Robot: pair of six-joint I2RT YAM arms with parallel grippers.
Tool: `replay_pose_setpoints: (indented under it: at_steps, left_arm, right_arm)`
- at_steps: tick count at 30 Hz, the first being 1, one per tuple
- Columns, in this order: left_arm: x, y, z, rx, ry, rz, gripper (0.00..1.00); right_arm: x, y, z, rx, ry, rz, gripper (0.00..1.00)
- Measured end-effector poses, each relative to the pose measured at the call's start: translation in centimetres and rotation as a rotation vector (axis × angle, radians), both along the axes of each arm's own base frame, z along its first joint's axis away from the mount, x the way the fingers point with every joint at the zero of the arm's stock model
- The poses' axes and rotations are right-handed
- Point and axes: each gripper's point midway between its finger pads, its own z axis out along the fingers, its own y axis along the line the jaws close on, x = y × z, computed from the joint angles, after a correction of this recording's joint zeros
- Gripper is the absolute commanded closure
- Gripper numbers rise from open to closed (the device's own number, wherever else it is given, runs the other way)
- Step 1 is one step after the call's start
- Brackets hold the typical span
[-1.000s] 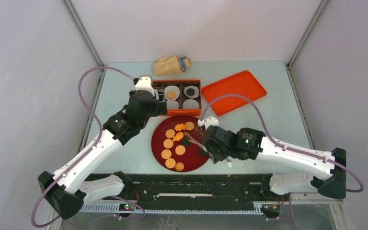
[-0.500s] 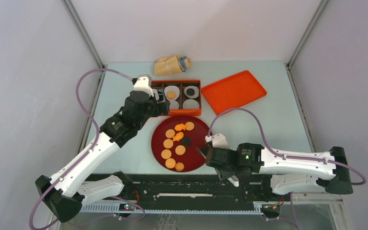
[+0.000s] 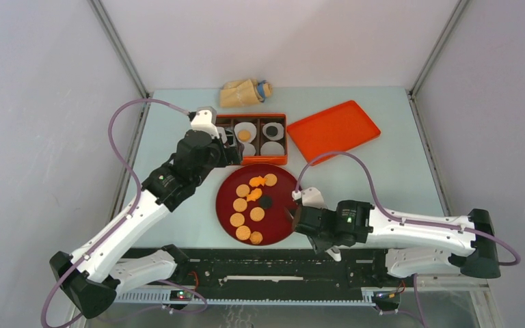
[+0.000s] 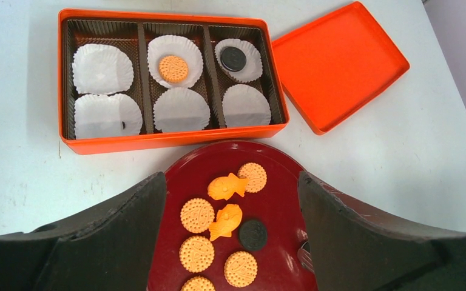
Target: Pack the cookies
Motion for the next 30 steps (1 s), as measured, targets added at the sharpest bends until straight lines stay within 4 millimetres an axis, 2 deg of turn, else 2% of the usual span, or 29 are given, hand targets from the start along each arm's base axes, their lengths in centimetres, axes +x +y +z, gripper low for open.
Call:
replay_pose_setpoints:
  at_steps: [4,11,14,16,22,25,28,30]
  left_arm:
    - [0.0,0.0,0.0,0.0,0.0,0.0,0.16]
    - [-0.1,0.1,0.3,-0.005,-0.007,0.001,0.16]
    - [-0.2,0.4,0.6,-0.009,-0.017,0.007,0.16]
    - [-0.3,0.8,0.9,-0.006,-0.025,0.026,0.16]
    - [-0.7,3.6,1.7,0.006,-0.048,0.129,0.17]
    - [-0.8,5.6,2.1,0.009,-0.061,0.212,0.17]
    - [-0.7,7.4,2.8,0.014,-0.075,0.277,0.17]
    - [-0.7,8.2,3.3,0.016,-0.083,0.306,0.17]
  right_arm:
    - [-0.1,0.8,0.3,-0.004,0.026,0.028,0.55]
    - [0.5,3.0,1.3,-0.03,0.034,0.074,0.66]
    - [1.6,3.8,2.6,-0.011,0.012,0.081,0.66]
    - [3.2,4.3,3.8,0.008,-0.018,0.074,0.66]
    - [10.4,6.8,8.5,0.101,-0.156,0.031,0.66]
    - [15.2,9.4,10.1,0.145,-0.219,0.021,0.66]
    - [20.0,12.6,9.8,0.158,-0.246,0.025,0.66]
    - [23.7,15.5,8.8,0.167,-0.258,0.036,0.67]
